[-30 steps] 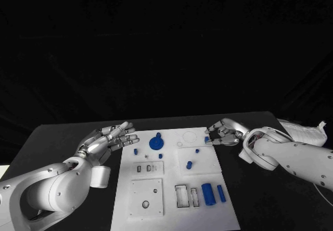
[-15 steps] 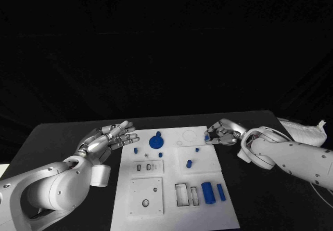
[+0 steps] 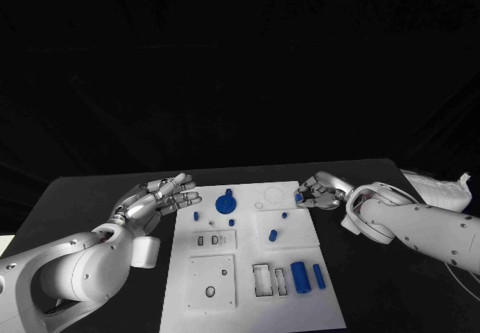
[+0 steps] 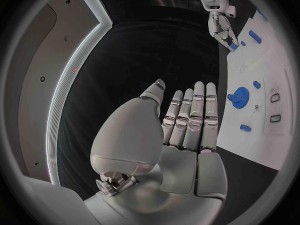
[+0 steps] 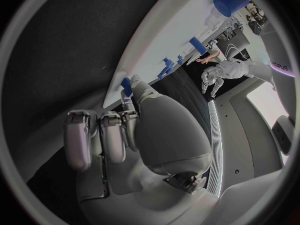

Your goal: Assemble the parts on the task board

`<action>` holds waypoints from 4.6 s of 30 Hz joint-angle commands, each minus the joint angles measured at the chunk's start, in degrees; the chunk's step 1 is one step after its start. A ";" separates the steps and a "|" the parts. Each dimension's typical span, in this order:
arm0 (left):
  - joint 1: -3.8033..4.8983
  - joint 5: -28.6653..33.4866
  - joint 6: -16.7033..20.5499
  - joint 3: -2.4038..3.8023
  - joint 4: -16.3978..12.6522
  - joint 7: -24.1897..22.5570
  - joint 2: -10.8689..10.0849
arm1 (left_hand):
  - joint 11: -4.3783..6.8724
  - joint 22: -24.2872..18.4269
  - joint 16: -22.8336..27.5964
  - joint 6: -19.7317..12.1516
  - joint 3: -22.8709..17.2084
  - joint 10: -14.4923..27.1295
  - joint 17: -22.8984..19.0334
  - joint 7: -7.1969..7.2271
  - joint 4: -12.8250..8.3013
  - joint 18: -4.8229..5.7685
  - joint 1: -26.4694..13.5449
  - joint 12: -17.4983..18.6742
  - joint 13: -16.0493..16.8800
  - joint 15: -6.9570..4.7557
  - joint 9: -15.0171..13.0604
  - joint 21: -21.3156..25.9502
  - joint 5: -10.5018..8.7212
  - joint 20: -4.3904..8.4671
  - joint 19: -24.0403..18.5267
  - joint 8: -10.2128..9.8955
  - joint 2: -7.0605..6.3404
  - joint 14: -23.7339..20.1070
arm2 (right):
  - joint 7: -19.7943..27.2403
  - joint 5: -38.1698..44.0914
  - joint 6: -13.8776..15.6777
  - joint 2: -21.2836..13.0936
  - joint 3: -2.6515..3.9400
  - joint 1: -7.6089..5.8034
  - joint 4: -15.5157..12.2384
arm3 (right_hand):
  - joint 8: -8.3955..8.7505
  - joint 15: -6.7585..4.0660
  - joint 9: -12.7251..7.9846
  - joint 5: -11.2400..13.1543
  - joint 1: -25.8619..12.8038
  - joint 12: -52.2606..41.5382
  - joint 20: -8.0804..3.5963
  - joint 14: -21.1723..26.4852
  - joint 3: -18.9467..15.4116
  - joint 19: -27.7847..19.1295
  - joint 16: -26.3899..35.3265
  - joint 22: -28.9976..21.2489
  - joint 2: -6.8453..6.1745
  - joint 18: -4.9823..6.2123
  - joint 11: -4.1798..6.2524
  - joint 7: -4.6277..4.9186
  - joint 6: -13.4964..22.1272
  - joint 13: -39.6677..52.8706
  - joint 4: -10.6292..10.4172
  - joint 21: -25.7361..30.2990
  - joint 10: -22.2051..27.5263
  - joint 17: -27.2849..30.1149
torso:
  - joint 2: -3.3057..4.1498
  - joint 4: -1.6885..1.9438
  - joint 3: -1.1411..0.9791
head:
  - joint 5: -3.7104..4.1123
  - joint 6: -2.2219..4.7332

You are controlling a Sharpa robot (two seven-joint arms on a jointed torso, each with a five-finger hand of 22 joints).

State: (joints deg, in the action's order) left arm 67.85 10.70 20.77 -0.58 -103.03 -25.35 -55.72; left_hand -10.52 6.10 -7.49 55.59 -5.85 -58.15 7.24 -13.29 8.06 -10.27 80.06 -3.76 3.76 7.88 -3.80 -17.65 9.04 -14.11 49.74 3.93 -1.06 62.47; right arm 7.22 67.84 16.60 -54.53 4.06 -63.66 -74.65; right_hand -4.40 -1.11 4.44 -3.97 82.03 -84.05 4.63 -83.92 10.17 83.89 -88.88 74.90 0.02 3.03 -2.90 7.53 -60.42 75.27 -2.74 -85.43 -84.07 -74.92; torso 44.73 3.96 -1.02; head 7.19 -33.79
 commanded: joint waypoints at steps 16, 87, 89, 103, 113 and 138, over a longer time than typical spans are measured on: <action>0.01 0.06 -1.07 0.02 -0.07 -0.28 0.09 | -0.02 -0.06 0.34 -0.22 0.09 0.37 -0.01 -0.15 -0.33 -0.21 0.35 0.09 -0.03 0.00 0.05 0.27 -0.07 -0.09 -0.14 -0.16 0.33 -0.29 | 1.06 0.91 4.37 0.01 0.28 -0.05 -1.74 | -2.43 -2.09 1.33 -0.27 -1.05 -0.93 -1.59 -5.79 3.56 2.09 -0.53 5.51 1.93 -0.96 2.35 -2.40 -6.29 11.79 2.54 -0.37 -3.86 -13.73 | -0.10 0.03 0.05 | -0.18 -0.14; 0.02 0.09 -1.00 0.03 1.91 -0.22 1.12 | -0.04 -0.11 0.44 -0.27 0.02 0.43 0.01 -0.19 -0.42 -0.21 0.33 0.09 -0.03 0.01 0.05 0.29 -0.08 -0.10 -0.13 -0.19 0.41 -0.28 | -20.82 27.74 -4.55 16.66 -2.52 3.33 -13.07 | -1.63 -2.53 1.69 -1.22 -7.15 0.37 -2.19 -5.64 3.42 1.87 -0.20 4.91 0.26 -0.85 2.68 -2.69 -6.30 11.13 1.81 -0.03 -3.50 -13.05 | -0.90 0.60 0.46 | -4.74 -3.77; 0.02 0.09 -0.98 0.03 1.92 -0.22 1.11 | -0.06 -0.12 0.47 -0.29 0.03 0.46 0.01 -0.22 -0.41 -0.21 0.29 0.10 -0.03 0.02 0.06 0.29 -0.09 -0.10 -0.14 -0.20 0.41 -0.29 | -21.02 27.97 -4.76 16.58 -2.52 3.34 -13.23 | -1.61 -2.53 1.68 -1.22 -7.21 0.36 -2.19 -5.63 3.39 1.86 -0.19 4.90 0.20 -0.85 2.67 -2.68 -6.29 11.14 1.81 -0.03 -3.50 -13.03 | -0.91 0.60 0.47 | -4.72 -3.74; 0.02 0.09 -0.99 0.02 1.91 -0.19 1.10 | -0.06 -0.12 0.47 -0.29 0.03 0.46 0.01 -0.22 -0.41 -0.21 0.29 0.10 -0.03 0.02 0.06 0.29 -0.09 -0.10 -0.14 -0.20 0.41 -0.29 | -23.05 29.13 -2.42 16.67 -2.52 3.43 -13.85 | 0.91 -1.15 0.12 -0.43 -10.12 4.07 -1.17 -5.56 2.28 1.54 -0.01 4.10 -2.23 -0.72 0.90 -0.52 -1.35 9.12 0.58 0.43 -1.83 -12.69 | -0.90 0.61 0.54 | -4.50 -3.72; 0.02 0.09 -1.03 0.02 1.90 -0.09 1.07 | -0.08 -0.13 0.50 -0.32 0.02 0.49 0.01 -0.24 -0.41 -0.21 0.26 0.11 -0.04 0.03 0.06 0.30 -0.08 -0.11 -0.15 -0.21 0.45 -0.30 | -23.65 29.63 0.02 16.82 -2.52 3.43 -13.92 | 0.84 -0.15 -0.75 0.35 -10.76 6.29 -0.10 -5.40 1.48 1.05 0.33 3.02 -4.23 -0.47 -0.17 0.59 2.95 7.80 -0.08 1.03 -0.65 -12.04 | -0.91 0.61 0.52 | -4.50 -3.66; 0.02 -1.56 -1.24 0.02 3.34 1.77 1.27 | 2.29 1.47 -4.57 1.69 -0.62 -5.54 3.21 1.48 -0.53 -0.32 -0.29 -1.81 0.72 -3.20 -0.10 -3.91 -0.08 2.79 6.57 0.26 0.62 9.38 | -3.43 16.17 18.64 10.74 -1.22 2.91 -21.07 | 0.52 0.11 -0.57 -1.44 -9.78 6.64 0.22 -5.40 -7.01 0.87 0.39 2.39 -7.44 -0.35 -0.43 0.76 4.19 7.17 -8.51 1.49 -0.28 -12.07 | -1.08 0.34 0.42 | -4.64 -3.14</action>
State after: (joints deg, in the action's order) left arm 67.84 10.47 20.66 -0.60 -99.89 -24.57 -54.59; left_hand -8.43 7.46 -11.74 57.04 -6.33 -63.25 10.26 -11.85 7.58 -10.27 80.18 -5.40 4.43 4.93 -3.83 -21.28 9.04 -11.48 55.86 3.93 -0.58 71.28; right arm -5.95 91.43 31.94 -43.43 2.75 -60.59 -95.07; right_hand -3.90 -1.32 3.81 -5.45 71.78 -77.60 4.43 -83.92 3.16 83.90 -88.64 74.91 -7.32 3.04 -2.99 8.49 -56.59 74.93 -10.99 -84.32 -83.95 -74.90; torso 43.74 4.40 -0.54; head 2.61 -37.01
